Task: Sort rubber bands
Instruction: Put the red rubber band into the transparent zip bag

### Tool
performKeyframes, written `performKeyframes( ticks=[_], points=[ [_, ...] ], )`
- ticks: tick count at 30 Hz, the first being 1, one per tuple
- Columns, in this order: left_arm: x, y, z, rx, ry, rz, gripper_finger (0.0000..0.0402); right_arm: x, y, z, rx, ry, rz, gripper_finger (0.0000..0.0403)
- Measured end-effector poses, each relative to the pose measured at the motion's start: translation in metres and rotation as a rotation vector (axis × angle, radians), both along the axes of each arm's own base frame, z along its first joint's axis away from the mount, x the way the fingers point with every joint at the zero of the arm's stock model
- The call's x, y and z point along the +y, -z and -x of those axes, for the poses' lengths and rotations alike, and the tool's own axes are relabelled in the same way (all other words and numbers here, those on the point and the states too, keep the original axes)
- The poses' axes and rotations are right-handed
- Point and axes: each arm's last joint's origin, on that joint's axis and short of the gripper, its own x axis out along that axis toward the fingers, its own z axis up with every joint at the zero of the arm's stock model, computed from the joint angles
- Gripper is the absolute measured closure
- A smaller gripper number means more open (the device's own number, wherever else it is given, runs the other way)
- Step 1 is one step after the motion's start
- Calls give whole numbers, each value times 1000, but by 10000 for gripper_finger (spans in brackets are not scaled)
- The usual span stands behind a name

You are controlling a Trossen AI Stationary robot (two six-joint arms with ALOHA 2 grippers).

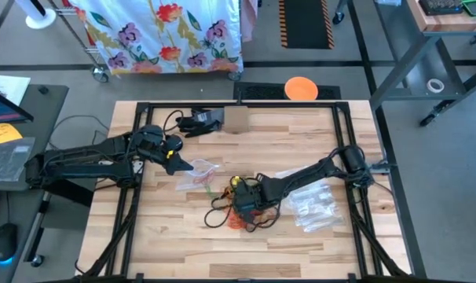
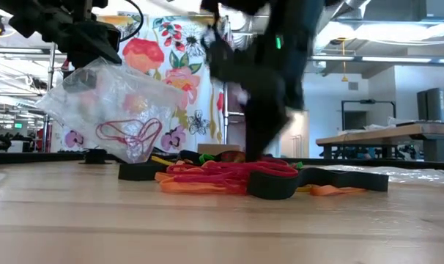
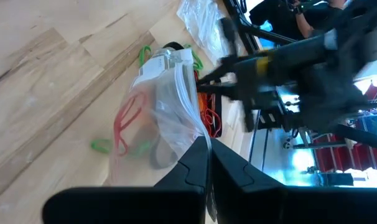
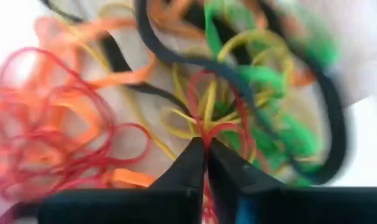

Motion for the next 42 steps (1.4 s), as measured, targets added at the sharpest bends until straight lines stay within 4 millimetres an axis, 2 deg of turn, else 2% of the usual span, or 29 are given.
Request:
performKeyframes(
  ticks=[5, 9, 12, 19, 24, 34, 42],
  points=[
    [0, 0, 0, 0, 0, 2, 401, 1, -70, 5, -65, -92, 59, 399],
    [0, 0, 0, -1, 3, 0, 401, 6, -108, 16, -139, -148, 81, 401],
    [0, 0, 0, -1, 3, 0, 401, 10, -124, 26, -183, -167, 84, 401],
    [-1, 0, 0, -4, 20, 9, 402, 20, -129, 33, -194, -191, 92, 402],
    [-1, 0, 0, -5, 19, 9, 401, 23, -125, 32, -174, -181, 48, 402],
    [-1, 0, 0, -5, 18, 8, 401, 23, -116, 31, -151, -182, 25, 367],
    [-1, 0, 0, -7, 24, -5, 402, 23, -116, 31, -148, -198, 37, 370]
  ],
)
